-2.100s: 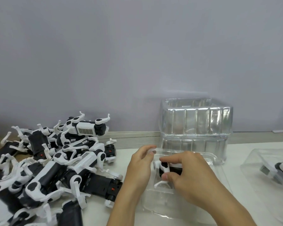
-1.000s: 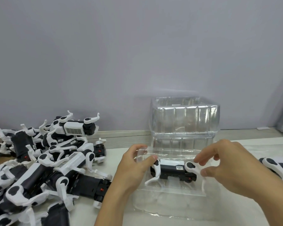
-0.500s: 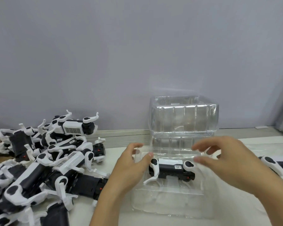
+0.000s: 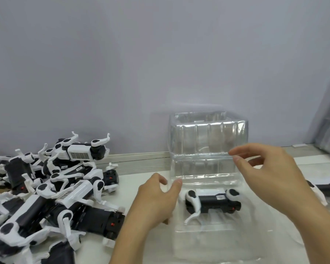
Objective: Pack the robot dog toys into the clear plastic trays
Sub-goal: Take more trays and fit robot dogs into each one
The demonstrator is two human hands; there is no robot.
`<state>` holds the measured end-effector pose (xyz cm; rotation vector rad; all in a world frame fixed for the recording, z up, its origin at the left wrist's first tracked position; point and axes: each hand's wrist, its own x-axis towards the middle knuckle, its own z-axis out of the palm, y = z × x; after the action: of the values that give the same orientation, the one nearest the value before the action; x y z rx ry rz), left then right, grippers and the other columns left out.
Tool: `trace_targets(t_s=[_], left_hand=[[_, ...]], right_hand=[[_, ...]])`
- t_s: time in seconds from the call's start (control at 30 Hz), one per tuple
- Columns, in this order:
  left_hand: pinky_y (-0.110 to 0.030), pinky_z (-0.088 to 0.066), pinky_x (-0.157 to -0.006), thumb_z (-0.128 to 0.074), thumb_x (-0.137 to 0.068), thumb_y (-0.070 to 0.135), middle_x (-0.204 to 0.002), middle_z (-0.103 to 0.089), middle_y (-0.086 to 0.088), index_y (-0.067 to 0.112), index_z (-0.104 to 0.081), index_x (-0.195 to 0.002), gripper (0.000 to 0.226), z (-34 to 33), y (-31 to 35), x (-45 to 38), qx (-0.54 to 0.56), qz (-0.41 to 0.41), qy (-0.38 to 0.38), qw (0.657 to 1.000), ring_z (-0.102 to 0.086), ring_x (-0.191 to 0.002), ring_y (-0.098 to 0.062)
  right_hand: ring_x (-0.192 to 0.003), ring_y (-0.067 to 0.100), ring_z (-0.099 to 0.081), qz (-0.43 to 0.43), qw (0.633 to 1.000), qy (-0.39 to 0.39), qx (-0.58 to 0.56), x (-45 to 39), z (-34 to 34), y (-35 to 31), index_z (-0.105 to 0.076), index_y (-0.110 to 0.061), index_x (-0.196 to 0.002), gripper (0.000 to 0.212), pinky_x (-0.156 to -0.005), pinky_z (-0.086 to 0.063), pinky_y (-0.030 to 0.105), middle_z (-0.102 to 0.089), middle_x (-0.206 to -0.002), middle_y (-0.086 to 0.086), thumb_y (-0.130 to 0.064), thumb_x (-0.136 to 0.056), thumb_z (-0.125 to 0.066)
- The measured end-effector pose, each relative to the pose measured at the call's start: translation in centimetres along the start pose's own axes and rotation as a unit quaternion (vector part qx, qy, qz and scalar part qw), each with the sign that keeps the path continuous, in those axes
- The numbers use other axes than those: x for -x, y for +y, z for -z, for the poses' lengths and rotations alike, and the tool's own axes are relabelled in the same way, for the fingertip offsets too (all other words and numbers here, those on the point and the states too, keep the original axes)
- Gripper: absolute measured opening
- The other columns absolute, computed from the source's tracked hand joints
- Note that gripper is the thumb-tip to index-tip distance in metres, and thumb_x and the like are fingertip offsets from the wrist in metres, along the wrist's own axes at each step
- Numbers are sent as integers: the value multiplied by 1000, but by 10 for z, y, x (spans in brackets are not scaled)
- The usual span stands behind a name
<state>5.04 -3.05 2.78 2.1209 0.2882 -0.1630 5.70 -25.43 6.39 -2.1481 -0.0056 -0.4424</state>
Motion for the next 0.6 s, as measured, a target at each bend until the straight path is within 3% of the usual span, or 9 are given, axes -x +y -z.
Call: trace_targets(t_s=[0.13, 0.27, 0.6], left_hand=[[-33, -61, -68, -59, -94, 44, -88, -75, -11, 10, -61, -101, 34, -4, 6, 4, 175, 15, -92, 980, -75, -73, -24], [-32, -60, -64, -54, -99, 29, -85, -75, -7, 7, -67, -87, 29, -3, 6, 3, 145, -25, -74, 986, -75, -75, -24], [-28, -59, -75, -55, -98, 13, -97, -74, -11, 8, -69, -102, 16, -20, 17, 12, 183, -77, -149, 969, -74, -85, -19]], right_hand=[[-78, -12, -58, 9, 1000, -1, -19, 0, -1, 0, -72, -39, -85, 18, -53, -40, 1, -65, -79, -27, -23, -91, -66], [-77, -10, -59, 18, 999, 1, -36, 0, -2, -1, -73, -37, -85, 18, -56, -40, 0, -67, -77, -20, -21, -90, -67], [-77, -8, -60, 38, 997, 25, -63, 2, -20, -6, -73, -34, -81, 23, -55, -42, 3, -64, -80, -31, -15, -91, -64]])
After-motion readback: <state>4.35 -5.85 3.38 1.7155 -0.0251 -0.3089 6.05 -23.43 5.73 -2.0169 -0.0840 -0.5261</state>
